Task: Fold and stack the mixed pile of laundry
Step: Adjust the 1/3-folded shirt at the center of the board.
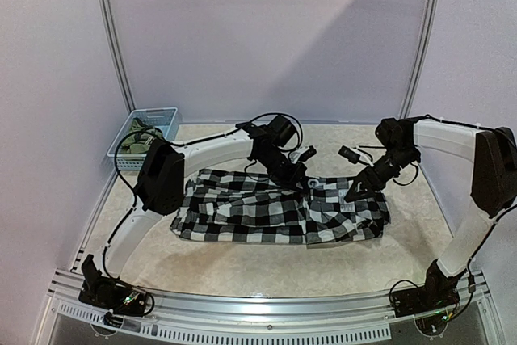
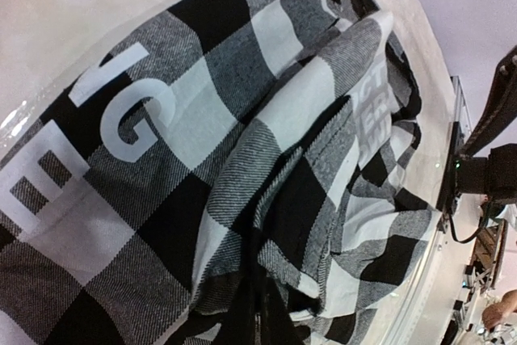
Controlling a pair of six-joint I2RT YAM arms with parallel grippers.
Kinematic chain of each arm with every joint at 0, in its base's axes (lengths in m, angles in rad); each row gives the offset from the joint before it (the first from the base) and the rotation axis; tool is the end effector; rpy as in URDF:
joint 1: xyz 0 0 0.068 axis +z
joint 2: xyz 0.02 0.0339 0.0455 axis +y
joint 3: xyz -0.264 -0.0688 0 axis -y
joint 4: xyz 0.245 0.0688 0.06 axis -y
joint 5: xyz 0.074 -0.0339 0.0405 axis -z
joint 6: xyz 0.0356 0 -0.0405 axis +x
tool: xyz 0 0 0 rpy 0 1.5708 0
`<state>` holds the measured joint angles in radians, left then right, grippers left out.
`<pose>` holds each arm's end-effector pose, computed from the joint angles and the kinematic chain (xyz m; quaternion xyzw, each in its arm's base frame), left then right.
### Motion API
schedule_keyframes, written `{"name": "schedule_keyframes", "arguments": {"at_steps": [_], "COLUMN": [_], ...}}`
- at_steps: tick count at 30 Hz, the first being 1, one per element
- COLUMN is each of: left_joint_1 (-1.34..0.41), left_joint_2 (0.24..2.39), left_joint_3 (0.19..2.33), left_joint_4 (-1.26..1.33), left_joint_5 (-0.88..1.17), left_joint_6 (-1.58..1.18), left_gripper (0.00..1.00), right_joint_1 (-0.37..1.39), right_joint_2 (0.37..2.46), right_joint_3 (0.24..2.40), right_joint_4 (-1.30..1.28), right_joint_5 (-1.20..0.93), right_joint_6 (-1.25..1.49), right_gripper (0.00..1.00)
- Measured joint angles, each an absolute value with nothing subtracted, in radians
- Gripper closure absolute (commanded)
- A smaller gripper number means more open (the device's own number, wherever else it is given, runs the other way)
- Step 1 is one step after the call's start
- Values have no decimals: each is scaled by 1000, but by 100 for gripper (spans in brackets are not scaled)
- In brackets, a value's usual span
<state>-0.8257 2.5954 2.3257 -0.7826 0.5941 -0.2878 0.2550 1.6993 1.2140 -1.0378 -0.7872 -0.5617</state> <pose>0.3576 -0.4170 0.1533 0.3179 0.8711 -0.3697 0.0586 0.2871 0.1009 0.2151 -0.3750 0.8437 0.3755 0.0803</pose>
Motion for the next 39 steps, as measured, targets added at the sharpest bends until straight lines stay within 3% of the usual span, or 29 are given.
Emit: {"name": "schedule_keyframes", "arguments": {"at_steps": [10,18,31,39], "left_joint_1": [-824,-803,-684,-616], "left_joint_2": [2570,2361,1951,1760], "left_joint_3": [2310,2207,1702,1588], "left_joint_4": [-761,-719,-441,-350], "left_joint_5": [582,541,411,342], "left_joint_6": [-304,-309,-442,-480], "left_gripper": [100,100,100,100], "right_joint_1": [245,178,171,170], "right_joint_2": [1682,1697,1976,2040], "right_joint_3": [1205,1284,1534,1548], "right_joint_4": [-1021,-999,-856,-859], "right_joint_5": [-763,-739,-611,-598], "right_joint_6": [-555,-529,-424,-429], "right_gripper": [31,31,30,30]}}
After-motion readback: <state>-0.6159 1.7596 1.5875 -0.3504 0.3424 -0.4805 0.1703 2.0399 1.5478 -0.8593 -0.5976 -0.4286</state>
